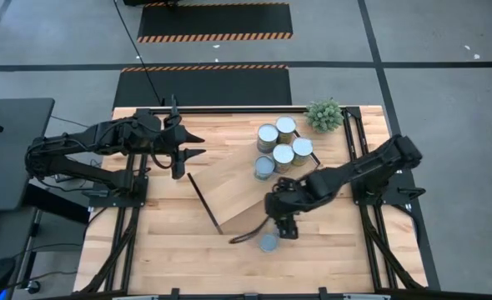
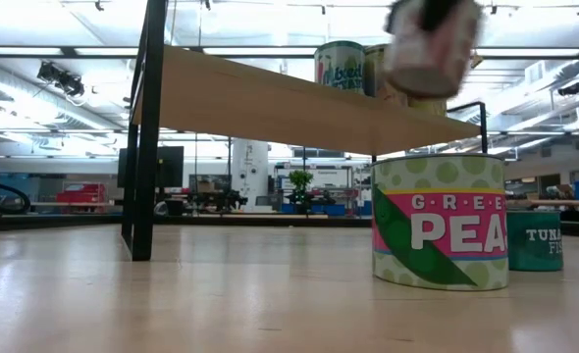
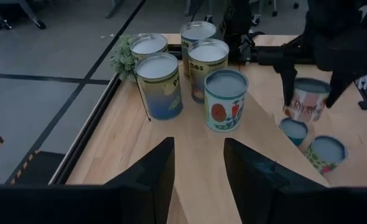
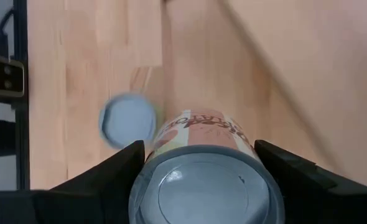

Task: Pick and place cans onto a shelf
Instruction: Put the small canned diced tomatoes on the shelf

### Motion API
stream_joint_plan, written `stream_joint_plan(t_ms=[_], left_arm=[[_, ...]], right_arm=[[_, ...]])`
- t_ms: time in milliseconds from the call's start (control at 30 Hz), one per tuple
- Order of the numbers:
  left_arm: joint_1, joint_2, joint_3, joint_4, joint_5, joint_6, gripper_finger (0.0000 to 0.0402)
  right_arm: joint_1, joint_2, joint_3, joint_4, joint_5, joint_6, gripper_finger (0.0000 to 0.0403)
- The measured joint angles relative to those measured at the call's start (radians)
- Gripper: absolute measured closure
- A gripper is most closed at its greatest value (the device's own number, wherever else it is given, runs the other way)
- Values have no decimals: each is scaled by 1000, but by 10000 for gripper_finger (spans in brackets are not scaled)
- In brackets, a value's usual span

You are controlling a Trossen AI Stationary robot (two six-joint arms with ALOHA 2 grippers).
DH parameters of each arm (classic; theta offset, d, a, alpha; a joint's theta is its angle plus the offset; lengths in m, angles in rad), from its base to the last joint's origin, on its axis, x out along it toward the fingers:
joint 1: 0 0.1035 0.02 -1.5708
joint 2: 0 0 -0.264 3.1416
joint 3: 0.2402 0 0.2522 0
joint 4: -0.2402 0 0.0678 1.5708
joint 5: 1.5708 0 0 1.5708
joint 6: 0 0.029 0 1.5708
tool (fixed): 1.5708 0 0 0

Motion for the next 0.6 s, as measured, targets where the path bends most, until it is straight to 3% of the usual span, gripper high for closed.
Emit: stream_joint_plan(t_ms=[300, 600], left_arm=[[0, 0, 0, -7, 0, -26, 257], [0, 0, 0, -7, 1, -26, 257]], right_arm=[[-48, 124, 288, -79, 1, -120, 115], [-75, 159, 350, -5, 121, -239, 115]])
